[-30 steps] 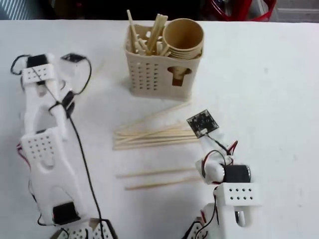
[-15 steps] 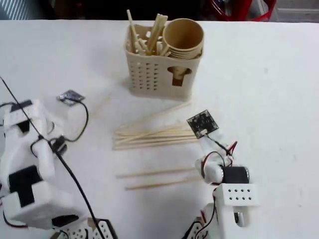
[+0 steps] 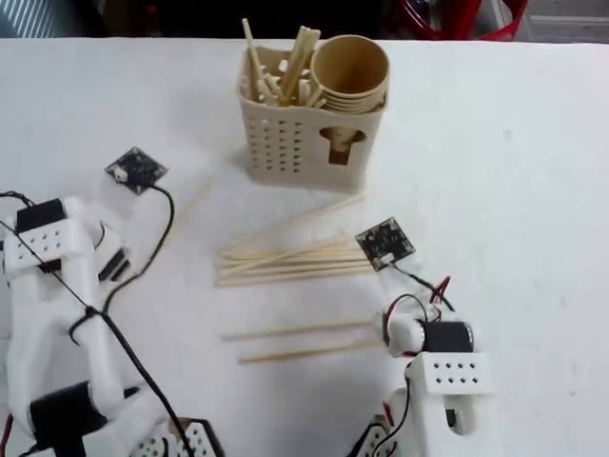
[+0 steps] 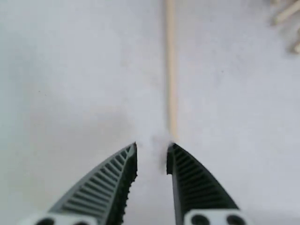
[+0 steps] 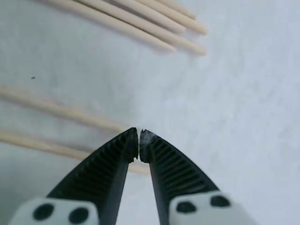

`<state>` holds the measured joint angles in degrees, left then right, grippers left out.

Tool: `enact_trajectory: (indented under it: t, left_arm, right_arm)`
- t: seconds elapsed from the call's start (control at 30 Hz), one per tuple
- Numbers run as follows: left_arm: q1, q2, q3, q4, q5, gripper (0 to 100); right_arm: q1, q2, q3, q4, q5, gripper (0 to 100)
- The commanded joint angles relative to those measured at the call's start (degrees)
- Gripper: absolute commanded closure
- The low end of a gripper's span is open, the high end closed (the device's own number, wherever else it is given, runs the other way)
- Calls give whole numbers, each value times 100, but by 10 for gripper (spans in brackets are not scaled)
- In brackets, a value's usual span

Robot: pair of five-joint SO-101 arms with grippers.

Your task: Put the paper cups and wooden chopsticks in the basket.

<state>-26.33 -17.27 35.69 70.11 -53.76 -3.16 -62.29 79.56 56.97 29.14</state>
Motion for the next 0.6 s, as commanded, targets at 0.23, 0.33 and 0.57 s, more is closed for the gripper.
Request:
enact_trajectory:
  t: [0.23, 0.33, 0.57]
  left_arm:
    - [1191, 936, -1336, -440, 1266, 863]
    - [1349, 1789, -1960, -527, 1257, 864]
    - [1516, 3785, -3314, -308, 1240, 865]
  right_arm:
    - [40, -92, -18, -163, 53, 978]
    - [40, -92, -18, -189, 53, 978]
    - [40, -92, -9, -198, 44, 978]
